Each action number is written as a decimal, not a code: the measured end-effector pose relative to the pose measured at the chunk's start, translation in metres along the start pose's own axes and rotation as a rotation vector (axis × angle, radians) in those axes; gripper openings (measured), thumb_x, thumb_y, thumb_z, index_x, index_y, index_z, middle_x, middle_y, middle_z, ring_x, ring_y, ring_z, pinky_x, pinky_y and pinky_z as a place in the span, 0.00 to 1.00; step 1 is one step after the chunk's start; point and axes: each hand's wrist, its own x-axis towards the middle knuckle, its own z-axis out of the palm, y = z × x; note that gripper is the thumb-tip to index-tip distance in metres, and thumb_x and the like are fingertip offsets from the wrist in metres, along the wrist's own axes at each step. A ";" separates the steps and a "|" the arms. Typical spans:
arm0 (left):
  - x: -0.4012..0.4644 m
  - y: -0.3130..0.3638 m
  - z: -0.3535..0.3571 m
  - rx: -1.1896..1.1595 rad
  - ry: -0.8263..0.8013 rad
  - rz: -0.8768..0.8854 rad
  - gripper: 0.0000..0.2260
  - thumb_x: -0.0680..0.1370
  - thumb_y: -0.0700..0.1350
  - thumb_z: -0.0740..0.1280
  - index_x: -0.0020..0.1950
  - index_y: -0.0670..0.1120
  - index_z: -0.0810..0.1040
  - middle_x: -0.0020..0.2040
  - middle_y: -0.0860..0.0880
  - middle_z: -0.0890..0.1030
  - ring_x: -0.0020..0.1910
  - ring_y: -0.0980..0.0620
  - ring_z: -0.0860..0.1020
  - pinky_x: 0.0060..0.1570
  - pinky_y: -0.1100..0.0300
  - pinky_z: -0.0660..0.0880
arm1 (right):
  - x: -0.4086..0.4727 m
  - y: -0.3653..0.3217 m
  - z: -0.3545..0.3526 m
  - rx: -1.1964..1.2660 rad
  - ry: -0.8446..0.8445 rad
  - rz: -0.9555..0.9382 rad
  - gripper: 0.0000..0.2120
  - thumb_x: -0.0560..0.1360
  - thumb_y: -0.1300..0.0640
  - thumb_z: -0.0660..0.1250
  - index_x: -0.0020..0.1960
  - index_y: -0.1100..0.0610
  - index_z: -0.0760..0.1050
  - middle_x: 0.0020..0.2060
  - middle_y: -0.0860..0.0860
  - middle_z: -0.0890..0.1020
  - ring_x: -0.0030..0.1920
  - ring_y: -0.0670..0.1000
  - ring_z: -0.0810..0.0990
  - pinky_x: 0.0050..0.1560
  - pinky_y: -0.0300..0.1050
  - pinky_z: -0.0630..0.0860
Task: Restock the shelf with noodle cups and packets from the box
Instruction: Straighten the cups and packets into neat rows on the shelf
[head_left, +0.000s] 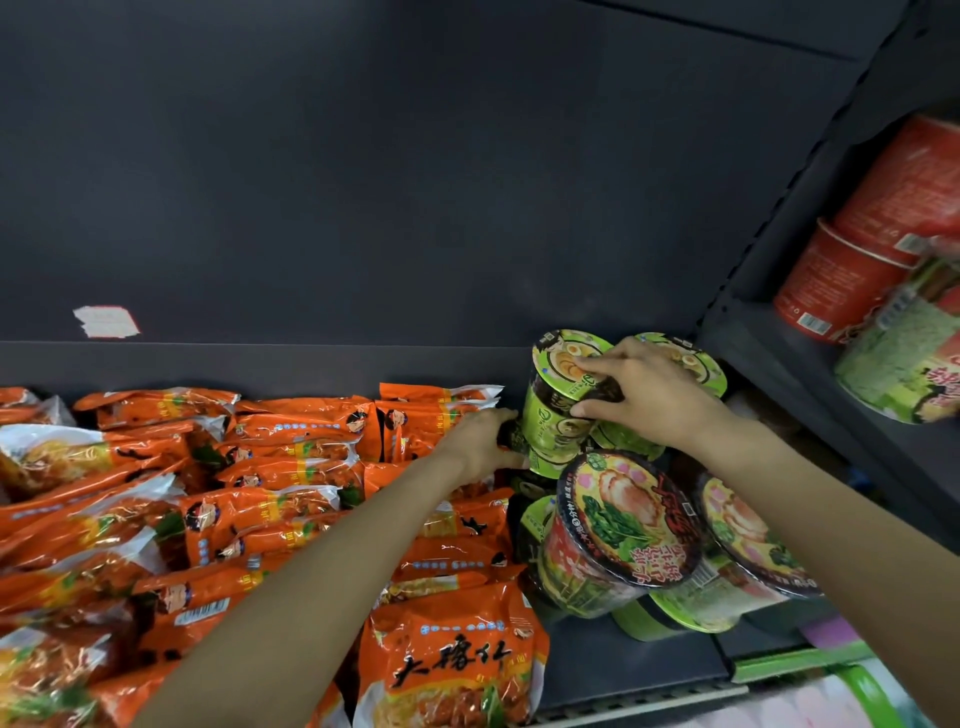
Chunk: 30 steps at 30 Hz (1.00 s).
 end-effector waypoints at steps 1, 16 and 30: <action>-0.002 0.003 -0.001 -0.029 0.030 0.004 0.34 0.72 0.48 0.73 0.74 0.45 0.63 0.71 0.45 0.70 0.69 0.47 0.68 0.68 0.53 0.67 | -0.001 0.000 -0.001 0.021 -0.015 0.002 0.33 0.72 0.41 0.67 0.73 0.48 0.63 0.61 0.52 0.70 0.66 0.53 0.65 0.65 0.47 0.65; -0.128 0.110 -0.010 -0.284 0.626 0.263 0.07 0.79 0.42 0.63 0.54 0.44 0.79 0.48 0.53 0.81 0.45 0.63 0.76 0.45 0.77 0.70 | -0.118 0.014 -0.023 0.275 0.140 0.007 0.14 0.76 0.54 0.65 0.61 0.54 0.77 0.58 0.52 0.79 0.59 0.51 0.77 0.57 0.41 0.70; -0.169 0.163 0.111 -0.011 0.268 0.261 0.11 0.75 0.45 0.70 0.56 0.44 0.78 0.52 0.46 0.80 0.44 0.52 0.78 0.45 0.61 0.74 | -0.236 0.071 0.035 0.476 0.330 0.261 0.10 0.73 0.60 0.69 0.52 0.62 0.76 0.44 0.56 0.79 0.40 0.52 0.76 0.41 0.41 0.70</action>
